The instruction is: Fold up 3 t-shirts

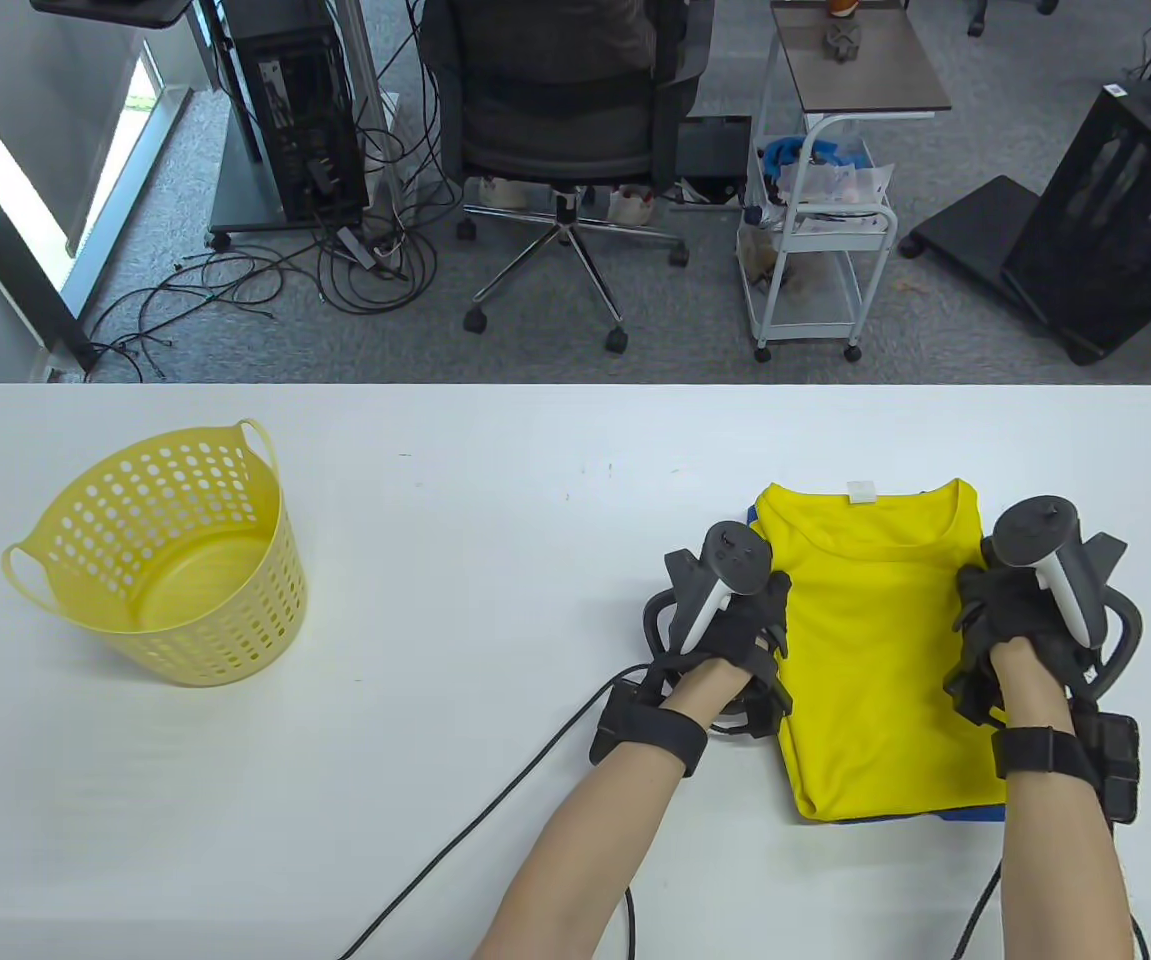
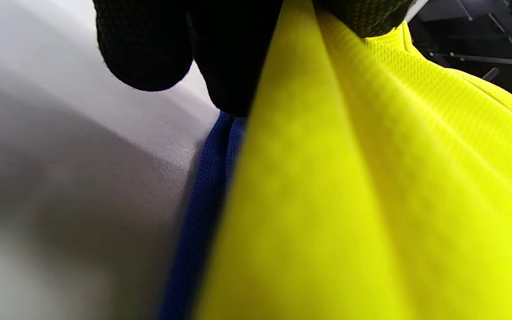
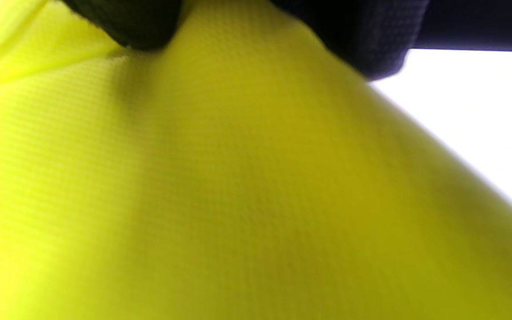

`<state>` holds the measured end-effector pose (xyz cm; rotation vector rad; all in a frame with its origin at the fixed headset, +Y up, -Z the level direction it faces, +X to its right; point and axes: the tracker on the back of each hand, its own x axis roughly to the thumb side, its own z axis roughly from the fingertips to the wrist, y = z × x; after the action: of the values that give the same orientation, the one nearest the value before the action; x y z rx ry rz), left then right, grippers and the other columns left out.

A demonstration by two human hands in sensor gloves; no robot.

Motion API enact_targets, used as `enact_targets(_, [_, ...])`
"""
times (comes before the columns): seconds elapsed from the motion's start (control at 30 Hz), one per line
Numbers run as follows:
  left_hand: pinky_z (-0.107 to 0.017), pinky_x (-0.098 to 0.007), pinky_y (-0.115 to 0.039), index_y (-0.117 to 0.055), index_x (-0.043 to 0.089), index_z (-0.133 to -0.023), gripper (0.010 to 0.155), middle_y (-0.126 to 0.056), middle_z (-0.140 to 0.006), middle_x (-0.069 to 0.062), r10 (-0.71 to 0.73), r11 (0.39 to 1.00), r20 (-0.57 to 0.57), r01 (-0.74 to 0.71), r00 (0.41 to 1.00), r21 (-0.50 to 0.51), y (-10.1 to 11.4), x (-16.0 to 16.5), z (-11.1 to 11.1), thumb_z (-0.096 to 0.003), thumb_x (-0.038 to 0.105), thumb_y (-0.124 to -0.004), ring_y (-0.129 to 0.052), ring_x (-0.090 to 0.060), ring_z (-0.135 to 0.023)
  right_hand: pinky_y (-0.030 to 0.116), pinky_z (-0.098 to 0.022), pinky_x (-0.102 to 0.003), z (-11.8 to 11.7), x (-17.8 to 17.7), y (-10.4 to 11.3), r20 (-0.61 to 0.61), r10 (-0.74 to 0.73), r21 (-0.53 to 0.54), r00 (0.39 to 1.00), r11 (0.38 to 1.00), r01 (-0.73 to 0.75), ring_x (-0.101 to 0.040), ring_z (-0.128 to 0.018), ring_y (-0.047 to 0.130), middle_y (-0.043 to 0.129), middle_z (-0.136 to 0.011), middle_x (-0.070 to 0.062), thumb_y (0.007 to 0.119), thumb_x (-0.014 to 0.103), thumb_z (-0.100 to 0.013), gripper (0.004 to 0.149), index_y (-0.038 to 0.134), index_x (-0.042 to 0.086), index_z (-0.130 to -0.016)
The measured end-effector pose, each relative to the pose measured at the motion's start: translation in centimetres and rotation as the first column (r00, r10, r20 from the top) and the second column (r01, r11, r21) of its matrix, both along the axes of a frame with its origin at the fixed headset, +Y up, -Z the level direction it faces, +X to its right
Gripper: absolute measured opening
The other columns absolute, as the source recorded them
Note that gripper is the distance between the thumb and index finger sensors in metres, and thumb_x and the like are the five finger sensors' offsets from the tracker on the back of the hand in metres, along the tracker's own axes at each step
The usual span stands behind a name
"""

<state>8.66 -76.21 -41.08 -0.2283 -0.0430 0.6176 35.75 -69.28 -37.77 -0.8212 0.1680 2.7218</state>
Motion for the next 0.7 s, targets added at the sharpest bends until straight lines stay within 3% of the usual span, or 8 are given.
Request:
enact_targets(0.4, [-0.046, -0.037, -0.085, -0.054, 0.030, -0.091, 0.056, -0.087, -0.072, 0.007, -0.235, 0.971, -0.018, 0.235, 0.972, 0.037, -1.0, -0.1, -2.0, -0.0419, 0.047, -0.074, -0.096, -0.013, -0.054, 0.076, -0.049, -0.049, -1.8, 0.5, -3.3, 0.046, 0.023, -0.071, 0.999, 0.997, -0.020, -0.025, -0.057, 0.094, 0.085, -0.077, -0.004, 0.078, 0.034, -0.044, 0.046, 0.064, 0.027, -0.087])
enact_targets(0.53, [-0.048, -0.039, -0.084, -0.052, 0.029, -0.092, 0.061, -0.086, -0.074, 0.006, -0.286, 0.957, -0.024, 0.287, 0.958, 0.042, -0.5, -0.7, -1.7, -0.0405, 0.049, -0.076, -0.095, -0.014, -0.057, 0.073, -0.051, -0.051, -1.1, 0.5, -2.5, 0.060, 0.170, -0.090, 0.984, 0.982, -0.164, -0.028, -0.061, 0.091, 0.082, -0.081, -0.006, 0.078, 0.038, -0.043, 0.057, 0.057, 0.023, -0.094])
enact_targets(0.7, [-0.050, -0.039, -0.082, -0.050, 0.030, -0.093, 0.062, -0.084, -0.078, 0.006, -0.298, 0.947, -0.063, 0.304, 0.952, 0.104, 1.9, -3.3, -0.3, -0.0411, 0.054, -0.072, -0.093, -0.015, -0.062, 0.072, -0.052, -0.052, 1.3, -0.4, 0.7, 0.037, 0.243, -0.009, 0.969, 0.970, -0.243, -0.029, -0.064, 0.090, 0.080, -0.083, -0.006, 0.078, 0.042, -0.042, 0.059, 0.057, 0.023, -0.094])
